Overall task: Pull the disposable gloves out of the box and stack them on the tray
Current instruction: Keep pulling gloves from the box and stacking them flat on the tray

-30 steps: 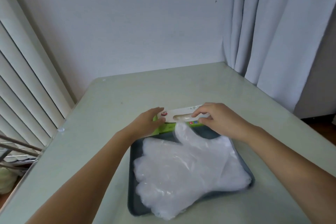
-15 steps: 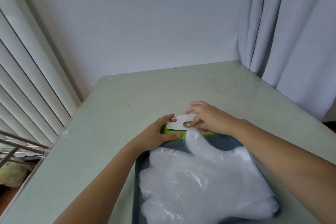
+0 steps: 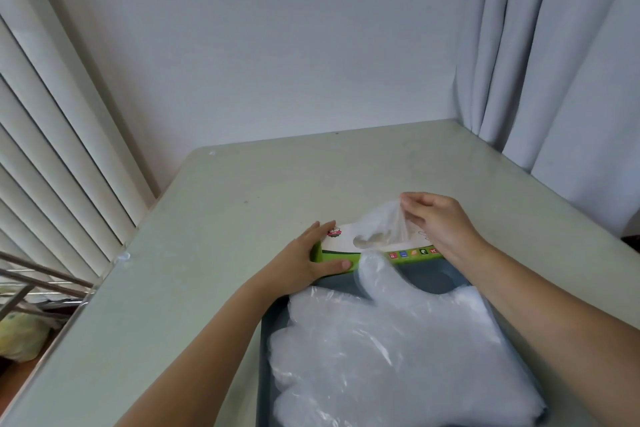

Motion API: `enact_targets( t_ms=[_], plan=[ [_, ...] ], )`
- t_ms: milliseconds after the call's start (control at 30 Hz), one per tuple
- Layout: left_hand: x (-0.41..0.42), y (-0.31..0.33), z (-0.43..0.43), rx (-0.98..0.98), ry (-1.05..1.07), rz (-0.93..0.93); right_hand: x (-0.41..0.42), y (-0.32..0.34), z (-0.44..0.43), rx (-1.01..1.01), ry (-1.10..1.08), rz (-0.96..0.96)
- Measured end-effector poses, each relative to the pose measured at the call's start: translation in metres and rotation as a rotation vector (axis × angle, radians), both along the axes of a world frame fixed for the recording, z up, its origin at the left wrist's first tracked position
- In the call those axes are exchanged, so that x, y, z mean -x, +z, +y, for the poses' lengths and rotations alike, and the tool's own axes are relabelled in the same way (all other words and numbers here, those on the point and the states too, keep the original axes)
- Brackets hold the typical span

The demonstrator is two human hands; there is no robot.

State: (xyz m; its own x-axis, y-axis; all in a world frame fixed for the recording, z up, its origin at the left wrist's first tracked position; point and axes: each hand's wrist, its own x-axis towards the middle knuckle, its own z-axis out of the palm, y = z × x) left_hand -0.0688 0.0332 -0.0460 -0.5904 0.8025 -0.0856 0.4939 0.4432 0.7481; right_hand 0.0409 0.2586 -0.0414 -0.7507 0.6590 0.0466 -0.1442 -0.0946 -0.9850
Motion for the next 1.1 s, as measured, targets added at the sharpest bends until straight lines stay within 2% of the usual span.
enact_targets(
  t_ms=[67, 200, 333, 400, 500, 633, 767, 933, 1067, 1100],
  plan=[
    [0.000, 0.001, 0.000, 0.009, 0.000, 0.008, 0.001, 0.003, 0.004, 0.199, -0.022, 0.079],
    [-0.001, 0.002, 0.000, 0.039, 0.004, 0.008, 0.001, 0.005, 0.008, 0.461, -0.048, 0.212],
    [-0.003, 0.005, 0.000, 0.039, 0.007, -0.006, -0.002, 0.008, 0.007, 0.537, -0.053, 0.208],
    [-0.001, 0.008, 0.000, 0.076, 0.014, -0.020, -0.004, 0.014, 0.003, 0.507, -0.050, 0.180],
    [-0.002, 0.020, 0.005, 0.096, 0.064, 0.020, -0.006, 0.021, -0.004, 0.361, -0.013, 0.112],
    [-0.016, 0.041, 0.021, -0.222, 0.116, -0.010, -0.007, 0.022, -0.014, 0.170, 0.025, 0.020],
    [-0.030, 0.049, 0.038, -0.416, 0.182, -0.155, -0.008, 0.024, -0.020, -0.005, -0.015, -0.040],
    [-0.031, 0.046, 0.042, -0.435, 0.272, -0.263, -0.015, 0.024, -0.020, -0.137, -0.116, -0.069],
    [-0.035, 0.049, 0.041, -0.482, 0.270, -0.491, -0.017, 0.024, -0.018, -0.160, -0.176, -0.067],
    [-0.036, 0.049, 0.042, -0.479, 0.238, -0.493, -0.017, 0.023, -0.019, -0.156, -0.183, -0.063]
  ],
)
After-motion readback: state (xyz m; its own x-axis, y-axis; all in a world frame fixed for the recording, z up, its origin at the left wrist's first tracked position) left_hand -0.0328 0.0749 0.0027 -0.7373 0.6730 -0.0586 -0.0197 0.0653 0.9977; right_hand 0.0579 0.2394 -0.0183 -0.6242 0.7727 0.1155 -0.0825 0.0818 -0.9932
